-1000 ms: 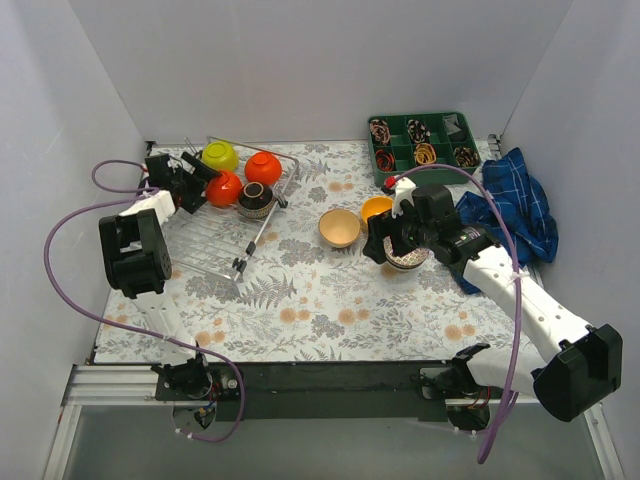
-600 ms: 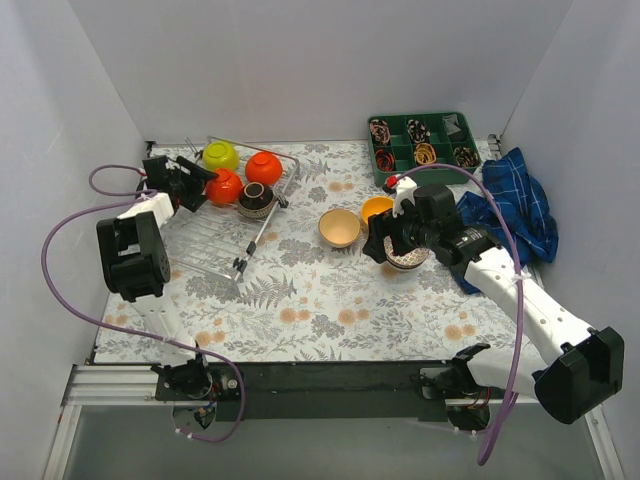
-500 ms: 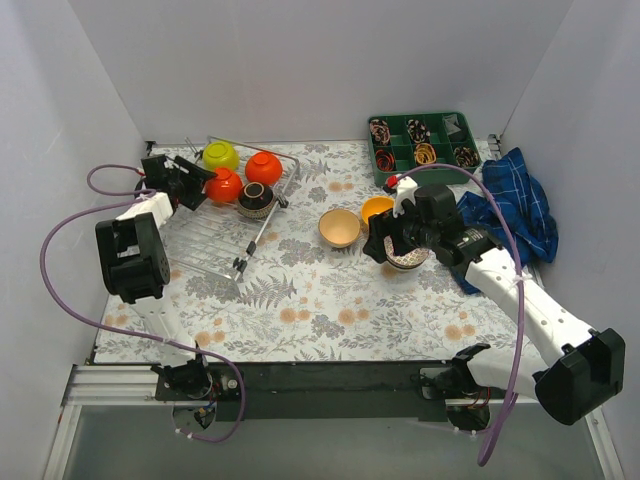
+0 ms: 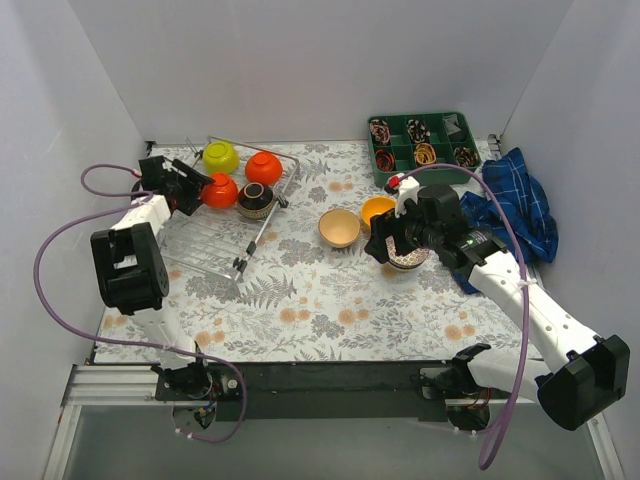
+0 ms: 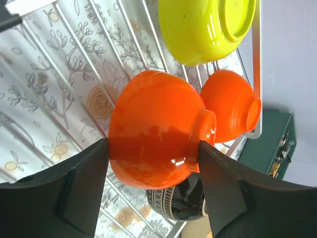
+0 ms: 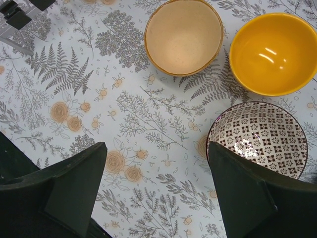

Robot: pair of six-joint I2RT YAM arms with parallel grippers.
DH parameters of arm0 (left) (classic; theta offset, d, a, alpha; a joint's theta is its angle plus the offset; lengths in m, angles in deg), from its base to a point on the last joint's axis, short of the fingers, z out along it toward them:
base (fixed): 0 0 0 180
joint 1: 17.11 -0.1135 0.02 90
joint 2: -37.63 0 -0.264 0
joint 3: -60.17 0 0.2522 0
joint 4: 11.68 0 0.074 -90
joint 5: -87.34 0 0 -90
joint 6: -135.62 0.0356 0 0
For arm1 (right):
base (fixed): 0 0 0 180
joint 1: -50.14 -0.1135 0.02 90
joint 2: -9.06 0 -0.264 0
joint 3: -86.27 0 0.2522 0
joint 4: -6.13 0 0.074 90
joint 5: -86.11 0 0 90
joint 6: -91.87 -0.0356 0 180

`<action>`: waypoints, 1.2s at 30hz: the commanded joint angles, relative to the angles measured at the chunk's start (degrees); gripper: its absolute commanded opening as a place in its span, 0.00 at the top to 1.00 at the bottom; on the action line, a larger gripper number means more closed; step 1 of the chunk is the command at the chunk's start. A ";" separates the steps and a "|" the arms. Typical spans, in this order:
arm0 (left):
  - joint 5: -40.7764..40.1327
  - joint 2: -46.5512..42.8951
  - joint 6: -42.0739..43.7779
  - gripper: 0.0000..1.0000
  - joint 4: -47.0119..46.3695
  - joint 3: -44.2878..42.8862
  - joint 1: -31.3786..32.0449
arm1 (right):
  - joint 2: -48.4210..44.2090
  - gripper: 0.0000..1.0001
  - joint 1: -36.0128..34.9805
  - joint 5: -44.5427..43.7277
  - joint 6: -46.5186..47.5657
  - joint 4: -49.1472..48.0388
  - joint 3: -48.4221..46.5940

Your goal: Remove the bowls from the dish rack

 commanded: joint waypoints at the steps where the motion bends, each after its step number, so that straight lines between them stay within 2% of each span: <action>1: 0.03 -6.80 3.17 0.73 2.25 1.63 0.30 | 0.02 0.09 -0.02 0.66 2.25 -1.37 -1.94; 6: -1.64 -11.46 7.13 0.75 3.65 1.89 0.39 | -0.07 0.09 -0.02 2.68 3.22 -0.93 -1.85; 17: -7.53 -26.84 27.33 0.76 8.75 5.94 1.00 | 2.04 0.09 -0.02 7.60 2.43 0.39 -5.80; 25: -14.03 -39.22 43.68 0.75 12.18 6.72 13.28 | 3.89 0.09 -0.02 13.93 1.64 2.50 -10.46; 31: -12.28 -44.07 52.03 0.75 16.05 8.83 22.96 | 6.26 0.09 -0.02 16.66 -0.38 0.40 -13.62; 33: -13.41 -44.78 53.88 0.75 16.40 10.41 28.41 | 6.52 0.09 -0.11 17.97 -1.00 -2.15 -13.54; 36: -20.34 -46.61 57.49 0.74 14.31 13.31 37.19 | 7.22 0.09 -0.02 18.85 -2.58 -6.29 -13.98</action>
